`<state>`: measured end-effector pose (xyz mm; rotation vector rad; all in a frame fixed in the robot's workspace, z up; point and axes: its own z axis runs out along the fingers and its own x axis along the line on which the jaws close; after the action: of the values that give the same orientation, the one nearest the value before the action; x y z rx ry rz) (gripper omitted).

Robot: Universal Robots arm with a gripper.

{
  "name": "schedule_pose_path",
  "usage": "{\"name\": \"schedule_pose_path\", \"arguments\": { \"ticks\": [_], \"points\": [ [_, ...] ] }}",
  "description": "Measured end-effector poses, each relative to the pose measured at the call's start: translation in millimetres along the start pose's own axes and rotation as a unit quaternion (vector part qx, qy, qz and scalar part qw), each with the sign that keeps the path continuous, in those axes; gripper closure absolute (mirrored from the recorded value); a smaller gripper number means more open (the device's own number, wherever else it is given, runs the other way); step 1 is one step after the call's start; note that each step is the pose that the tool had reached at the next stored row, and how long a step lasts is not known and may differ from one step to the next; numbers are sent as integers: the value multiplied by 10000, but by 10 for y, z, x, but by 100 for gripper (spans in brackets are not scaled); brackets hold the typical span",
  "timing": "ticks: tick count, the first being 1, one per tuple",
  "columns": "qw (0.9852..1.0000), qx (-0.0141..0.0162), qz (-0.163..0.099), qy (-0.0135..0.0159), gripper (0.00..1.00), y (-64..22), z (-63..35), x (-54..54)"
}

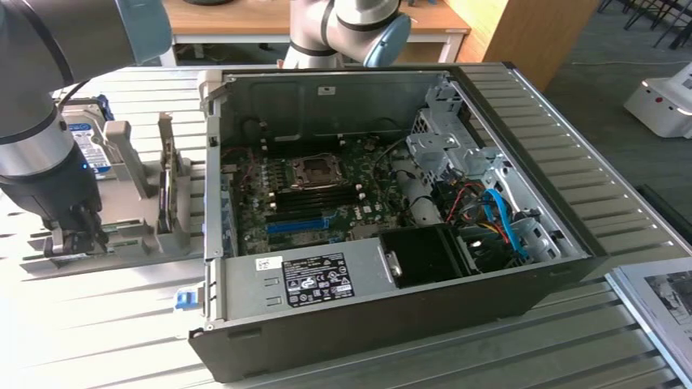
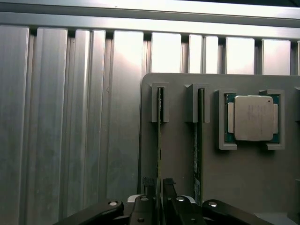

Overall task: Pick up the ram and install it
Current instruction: 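Pick up the ram and move it above insertion slot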

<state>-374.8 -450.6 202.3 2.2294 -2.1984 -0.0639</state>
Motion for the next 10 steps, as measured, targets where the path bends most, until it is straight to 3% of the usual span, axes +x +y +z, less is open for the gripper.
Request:
{"name": "schedule_pose_path", "arguments": {
  "ticks": [10],
  "points": [
    [10000,-1,0,1,79,-12,-2,1]
  ]
}}
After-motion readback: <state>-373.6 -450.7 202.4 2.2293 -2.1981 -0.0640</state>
